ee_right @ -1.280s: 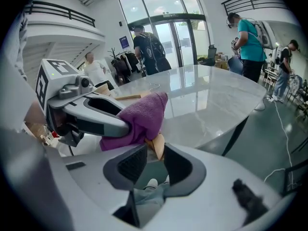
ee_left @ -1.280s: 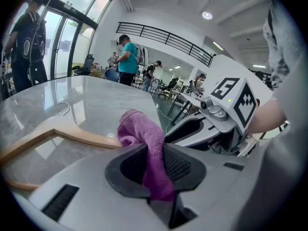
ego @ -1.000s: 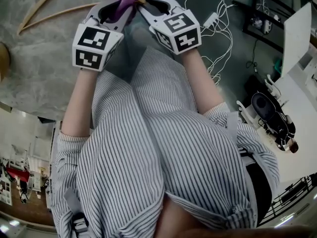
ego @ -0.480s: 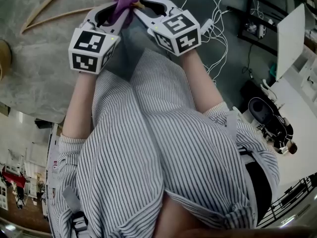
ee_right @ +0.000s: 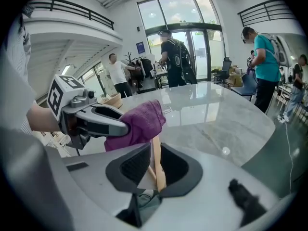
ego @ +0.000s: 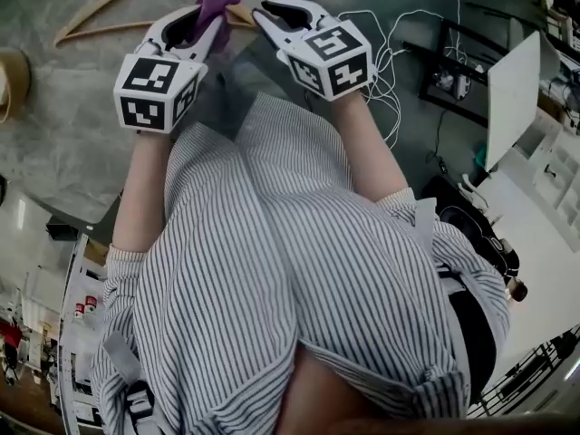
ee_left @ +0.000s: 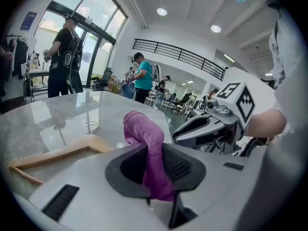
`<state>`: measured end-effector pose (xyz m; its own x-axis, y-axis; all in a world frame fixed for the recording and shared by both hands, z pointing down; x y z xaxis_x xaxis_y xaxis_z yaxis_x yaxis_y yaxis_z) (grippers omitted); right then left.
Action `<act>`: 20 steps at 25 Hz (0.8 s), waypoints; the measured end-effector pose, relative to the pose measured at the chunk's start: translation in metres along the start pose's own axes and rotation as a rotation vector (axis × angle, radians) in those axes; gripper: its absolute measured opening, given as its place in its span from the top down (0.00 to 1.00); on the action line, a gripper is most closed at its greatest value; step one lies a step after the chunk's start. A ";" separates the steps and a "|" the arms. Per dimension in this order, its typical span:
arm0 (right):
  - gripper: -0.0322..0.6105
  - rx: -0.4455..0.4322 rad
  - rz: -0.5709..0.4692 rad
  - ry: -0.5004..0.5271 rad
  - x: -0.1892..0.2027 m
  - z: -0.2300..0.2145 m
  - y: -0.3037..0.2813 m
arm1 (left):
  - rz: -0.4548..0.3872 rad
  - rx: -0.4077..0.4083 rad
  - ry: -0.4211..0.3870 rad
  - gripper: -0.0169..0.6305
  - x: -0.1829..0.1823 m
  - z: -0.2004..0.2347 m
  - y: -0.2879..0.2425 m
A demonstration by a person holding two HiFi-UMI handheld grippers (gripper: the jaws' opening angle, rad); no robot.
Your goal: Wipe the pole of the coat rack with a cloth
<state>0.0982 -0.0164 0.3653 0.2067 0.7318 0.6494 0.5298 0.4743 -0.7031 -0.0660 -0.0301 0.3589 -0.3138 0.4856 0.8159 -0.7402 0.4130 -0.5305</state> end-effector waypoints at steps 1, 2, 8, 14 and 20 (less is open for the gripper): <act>0.85 -0.002 -0.003 0.011 -0.005 0.000 0.001 | -0.009 -0.013 0.002 0.83 -0.003 0.003 0.004; 0.85 -0.005 -0.009 0.025 -0.011 0.001 0.001 | -0.019 -0.028 0.005 0.83 -0.006 0.006 0.008; 0.89 -0.051 -0.043 0.129 -0.045 0.011 0.001 | -0.058 -0.132 0.024 0.83 -0.017 0.026 0.033; 0.91 -0.128 -0.028 0.210 -0.071 0.024 -0.005 | -0.086 -0.218 0.058 0.83 -0.022 0.040 0.056; 0.93 -0.160 -0.055 0.295 -0.097 0.031 -0.009 | -0.146 -0.294 0.074 0.83 -0.036 0.054 0.071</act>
<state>0.0478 -0.0768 0.2999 0.3905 0.5230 0.7576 0.6644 0.4096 -0.6252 -0.1393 -0.0598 0.3047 -0.1648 0.4553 0.8749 -0.5673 0.6819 -0.4617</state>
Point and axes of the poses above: the fingertips, and each gripper's own axes: y backward along the fingers, z to its left, x out of its underside, the point moved 8 cm from there along y, backward along the fingers, and after that the axes turned 7 degrees about -y, right-handed, at the moved point
